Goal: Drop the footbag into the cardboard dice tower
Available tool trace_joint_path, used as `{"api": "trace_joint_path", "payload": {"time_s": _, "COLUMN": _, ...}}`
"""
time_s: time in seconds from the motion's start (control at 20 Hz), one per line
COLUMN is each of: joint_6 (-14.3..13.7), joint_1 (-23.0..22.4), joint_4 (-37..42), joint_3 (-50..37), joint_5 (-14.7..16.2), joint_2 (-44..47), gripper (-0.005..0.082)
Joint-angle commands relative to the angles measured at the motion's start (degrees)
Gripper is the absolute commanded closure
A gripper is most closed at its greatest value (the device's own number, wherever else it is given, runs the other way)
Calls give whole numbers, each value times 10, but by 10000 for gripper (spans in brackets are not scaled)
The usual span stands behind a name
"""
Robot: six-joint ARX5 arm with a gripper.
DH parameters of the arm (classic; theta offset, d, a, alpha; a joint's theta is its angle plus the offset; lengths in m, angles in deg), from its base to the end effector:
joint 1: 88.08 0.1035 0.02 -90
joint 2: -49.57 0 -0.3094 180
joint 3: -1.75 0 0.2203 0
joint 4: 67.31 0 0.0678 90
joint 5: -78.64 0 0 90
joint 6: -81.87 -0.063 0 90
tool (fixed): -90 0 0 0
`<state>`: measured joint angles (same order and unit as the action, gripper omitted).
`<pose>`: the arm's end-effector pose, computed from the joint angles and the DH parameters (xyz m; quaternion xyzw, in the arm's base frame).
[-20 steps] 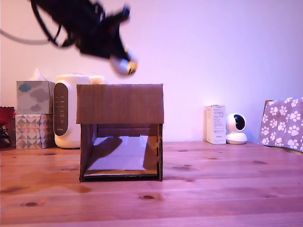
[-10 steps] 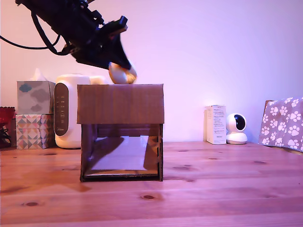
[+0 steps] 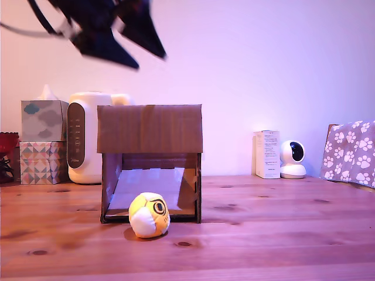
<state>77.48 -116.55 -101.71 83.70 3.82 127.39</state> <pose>0.2431 -0.1506 0.3570 0.0645 0.2454 -0.3685 0.8943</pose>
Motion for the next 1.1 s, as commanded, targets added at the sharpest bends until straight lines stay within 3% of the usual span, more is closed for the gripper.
{"api": "trace_joint_path", "payload": {"time_s": 0.0, "joint_6": -8, "joint_1": -2, "joint_4": -31, "joint_3": 0, "joint_5": 9, "joint_2": -9, "gripper": 741}}
{"api": "trace_joint_path", "payload": {"time_s": 0.1, "joint_6": -18, "joint_1": -1, "joint_4": -60, "joint_3": -2, "joint_5": 11, "joint_2": -20, "gripper": 793}}
{"api": "trace_joint_path", "payload": {"time_s": 0.3, "joint_6": -21, "joint_1": -2, "joint_4": -86, "joint_3": -5, "joint_5": 21, "joint_2": -30, "gripper": 793}}
{"api": "trace_joint_path", "payload": {"time_s": 0.65, "joint_6": -20, "joint_1": -1, "joint_4": -33, "joint_3": -77, "joint_5": 35, "joint_2": -50, "gripper": 793}}
{"api": "trace_joint_path", "payload": {"time_s": 1.05, "joint_6": 42, "joint_1": 21, "joint_4": 115, "joint_3": -287, "joint_5": 34, "joint_2": -211, "gripper": 793}}
